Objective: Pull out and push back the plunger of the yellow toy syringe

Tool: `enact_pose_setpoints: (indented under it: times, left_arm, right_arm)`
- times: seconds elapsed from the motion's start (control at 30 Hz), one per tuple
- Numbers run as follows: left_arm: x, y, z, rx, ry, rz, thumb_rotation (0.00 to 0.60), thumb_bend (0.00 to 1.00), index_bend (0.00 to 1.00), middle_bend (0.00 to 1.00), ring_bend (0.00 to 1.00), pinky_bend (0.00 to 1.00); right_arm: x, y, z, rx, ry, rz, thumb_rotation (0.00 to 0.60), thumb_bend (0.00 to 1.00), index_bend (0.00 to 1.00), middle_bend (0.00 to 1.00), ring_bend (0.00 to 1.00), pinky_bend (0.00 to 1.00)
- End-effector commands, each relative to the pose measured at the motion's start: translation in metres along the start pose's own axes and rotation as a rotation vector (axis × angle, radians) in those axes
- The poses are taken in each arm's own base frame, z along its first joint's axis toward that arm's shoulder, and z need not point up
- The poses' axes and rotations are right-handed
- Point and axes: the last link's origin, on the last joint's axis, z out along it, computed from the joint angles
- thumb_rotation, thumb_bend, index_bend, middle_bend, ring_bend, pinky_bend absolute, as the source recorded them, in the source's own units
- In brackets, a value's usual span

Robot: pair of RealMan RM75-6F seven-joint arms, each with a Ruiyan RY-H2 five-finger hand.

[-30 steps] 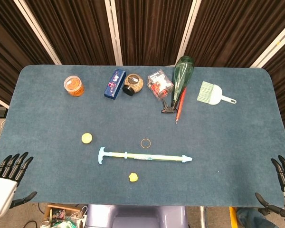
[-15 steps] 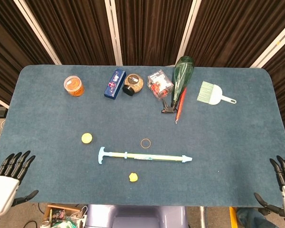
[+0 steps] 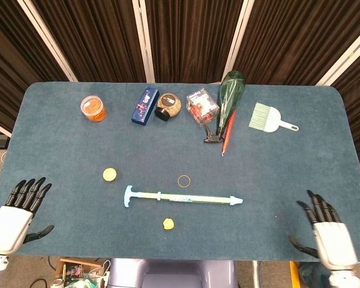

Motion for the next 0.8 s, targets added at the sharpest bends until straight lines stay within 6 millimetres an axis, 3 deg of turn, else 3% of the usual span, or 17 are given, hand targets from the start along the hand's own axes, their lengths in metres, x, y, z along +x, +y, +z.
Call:
enact_pose_setpoints:
  times: [0.03, 0.47, 0.8]
  left_arm:
    - [-0.012, -0.005, 0.011, 0.005, -0.003, 0.01, 0.6, 0.04, 0.03, 0.0, 0.0, 0.07]
    - [-0.036, -0.008, 0.056, -0.065, -0.041, 0.0, 0.6, 0.04, 0.05, 0.0, 0.0, 0.07]
    - [-0.052, -0.013, 0.078, -0.062, -0.069, 0.016, 0.6, 0.04, 0.05, 0.0, 0.0, 0.07]
  right_arm:
    - [-0.027, -0.019, 0.018, 0.045, -0.027, -0.02, 0.49, 0.25, 0.29, 0.0, 0.0, 0.15]
    - [-0.082, -0.047, 0.077, 0.058, -0.108, -0.026, 0.532, 0.25, 0.41, 0.0, 0.0, 0.15]
    - [-0.101, -0.056, 0.101, 0.068, -0.112, 0.0, 0.531, 0.25, 0.4, 0.0, 0.0, 0.15]
